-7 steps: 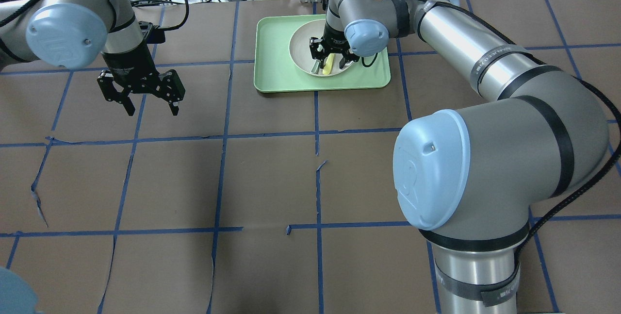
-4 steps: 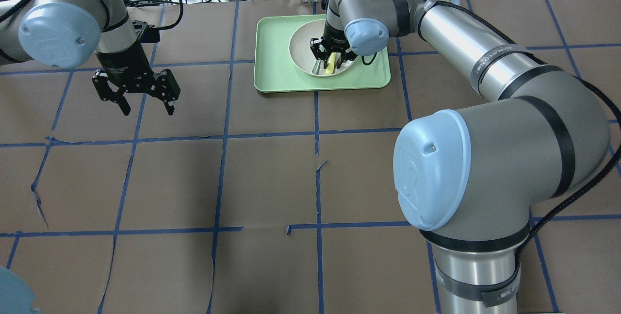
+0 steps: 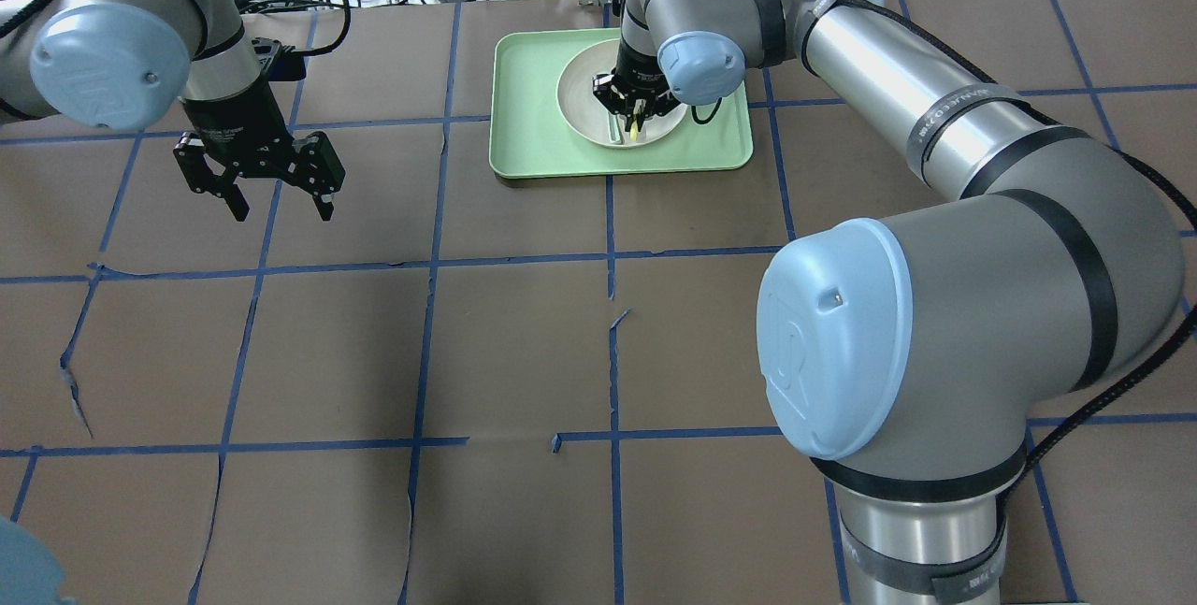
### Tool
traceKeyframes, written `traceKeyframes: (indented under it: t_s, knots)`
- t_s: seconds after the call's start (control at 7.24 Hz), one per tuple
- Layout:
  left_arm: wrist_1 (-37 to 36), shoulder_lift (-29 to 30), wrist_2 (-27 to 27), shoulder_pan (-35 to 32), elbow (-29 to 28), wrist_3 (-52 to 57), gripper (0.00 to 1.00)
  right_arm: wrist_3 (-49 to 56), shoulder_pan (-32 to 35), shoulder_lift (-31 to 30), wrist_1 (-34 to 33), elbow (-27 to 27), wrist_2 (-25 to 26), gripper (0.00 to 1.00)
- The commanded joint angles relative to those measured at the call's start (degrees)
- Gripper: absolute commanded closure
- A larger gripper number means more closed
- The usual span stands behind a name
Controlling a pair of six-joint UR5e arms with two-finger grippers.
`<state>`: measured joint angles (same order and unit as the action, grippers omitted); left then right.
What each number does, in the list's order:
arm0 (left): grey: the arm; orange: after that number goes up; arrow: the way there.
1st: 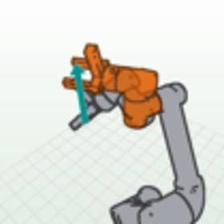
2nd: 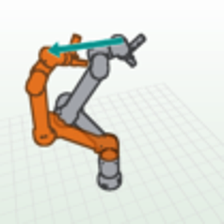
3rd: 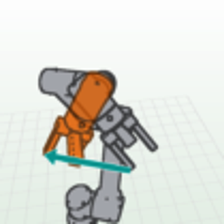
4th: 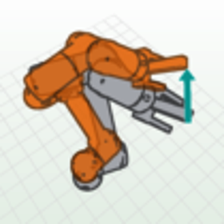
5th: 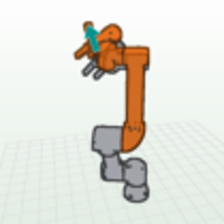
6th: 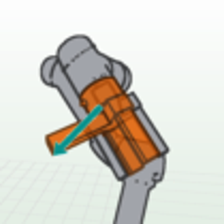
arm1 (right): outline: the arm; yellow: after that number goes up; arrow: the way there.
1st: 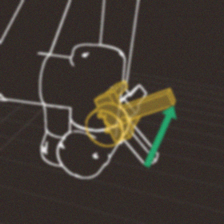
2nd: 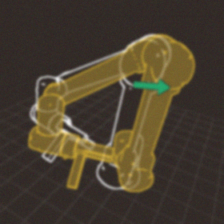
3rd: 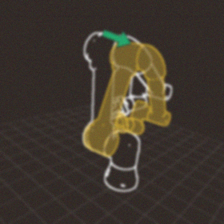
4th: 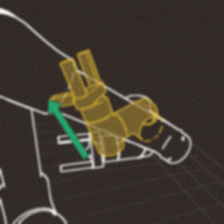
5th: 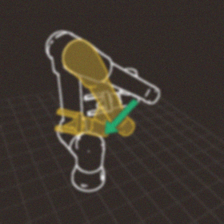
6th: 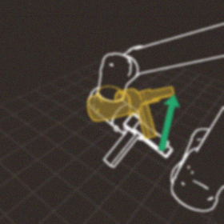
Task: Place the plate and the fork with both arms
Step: 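Lift the fork and move it beside the plate on the tray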
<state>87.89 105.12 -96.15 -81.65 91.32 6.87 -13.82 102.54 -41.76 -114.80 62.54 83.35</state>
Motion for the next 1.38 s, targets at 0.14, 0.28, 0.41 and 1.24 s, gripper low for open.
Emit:
traceKeyframes:
  t_s: [0.14, 0.28, 0.41, 1.24]
  knots:
    - [0.0, -0.09, 0.0, 0.01, -0.09, -0.02, 0.0, -0.43, -0.32, -5.51, 3.27, 0.21, 6.6, 1.0]
    - [0.18, -0.18, -0.09, -0.08, -0.53, -0.02, 0.0, 5.24, -1.54, -6.22, 3.97, 0.91, 10.66, 1.0]
    - [0.18, -0.44, 0.08, -0.08, -0.09, -0.1, 0.0, 9.04, -3.99, -6.23, 4.32, 1.26, 13.83, 1.0]
    - [0.18, -0.36, 0.61, -0.08, 1.4, -0.19, 0.0, 10.4, -4.72, -4.39, 4.6, 7.24, 23.53, 1.0]
